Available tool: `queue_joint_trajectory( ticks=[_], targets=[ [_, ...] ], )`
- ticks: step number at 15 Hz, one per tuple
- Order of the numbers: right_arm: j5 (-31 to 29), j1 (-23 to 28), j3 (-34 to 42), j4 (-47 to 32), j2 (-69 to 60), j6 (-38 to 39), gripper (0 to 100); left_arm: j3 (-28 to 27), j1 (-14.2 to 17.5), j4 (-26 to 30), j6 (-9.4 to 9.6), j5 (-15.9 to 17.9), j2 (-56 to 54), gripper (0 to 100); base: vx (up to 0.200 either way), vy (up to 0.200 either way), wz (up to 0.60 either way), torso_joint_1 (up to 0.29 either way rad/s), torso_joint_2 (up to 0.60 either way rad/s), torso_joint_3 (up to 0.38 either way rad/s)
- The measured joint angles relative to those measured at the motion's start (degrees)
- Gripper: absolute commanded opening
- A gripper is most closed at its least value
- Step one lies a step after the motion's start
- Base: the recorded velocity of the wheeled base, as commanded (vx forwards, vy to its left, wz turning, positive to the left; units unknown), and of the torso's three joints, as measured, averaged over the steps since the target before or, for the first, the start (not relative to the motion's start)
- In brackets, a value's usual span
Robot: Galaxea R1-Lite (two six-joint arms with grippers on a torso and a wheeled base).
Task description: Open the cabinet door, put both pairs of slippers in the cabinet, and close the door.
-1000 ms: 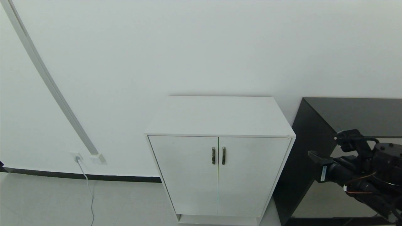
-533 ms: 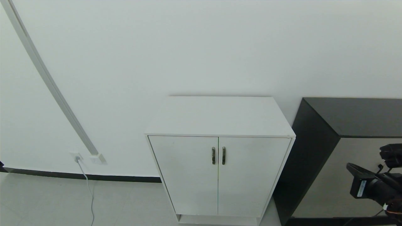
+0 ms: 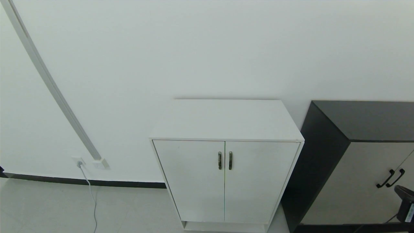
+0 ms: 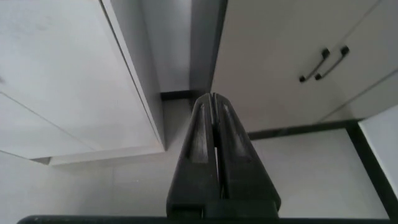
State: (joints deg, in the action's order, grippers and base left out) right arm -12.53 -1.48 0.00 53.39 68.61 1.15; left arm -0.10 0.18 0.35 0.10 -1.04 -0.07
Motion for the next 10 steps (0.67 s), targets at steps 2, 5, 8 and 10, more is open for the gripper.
queue_joint_trajectory(
  ticks=[2, 5, 8, 10],
  targets=[
    [0.2, 0.4, 0.0, -9.3, -7.6, 0.0, 0, 0.0, 0.0, 0.0, 0.00, 0.0, 0.0, 0, 0.000, 0.000, 0.00, 0.000, 0.00, 0.000],
    [2.6, 0.5, -0.5, -22.6, -19.0, 0.0, 0, 0.0, 0.0, 0.0, 0.00, 0.0, 0.0, 0, 0.000, 0.000, 0.00, 0.000, 0.00, 0.000],
    [9.4, 0.3, -1.0, -33.3, -29.6, 0.1, 0, 0.0, 0.0, 0.0, 0.00, 0.0, 0.0, 0, 0.000, 0.000, 0.00, 0.000, 0.00, 0.000],
    [15.0, 0.3, -1.2, -39.7, -35.3, 0.1, 0, 0.0, 0.0, 0.0, 0.00, 0.0, 0.0, 0, 0.000, 0.000, 0.00, 0.000, 0.00, 0.000]
  ],
)
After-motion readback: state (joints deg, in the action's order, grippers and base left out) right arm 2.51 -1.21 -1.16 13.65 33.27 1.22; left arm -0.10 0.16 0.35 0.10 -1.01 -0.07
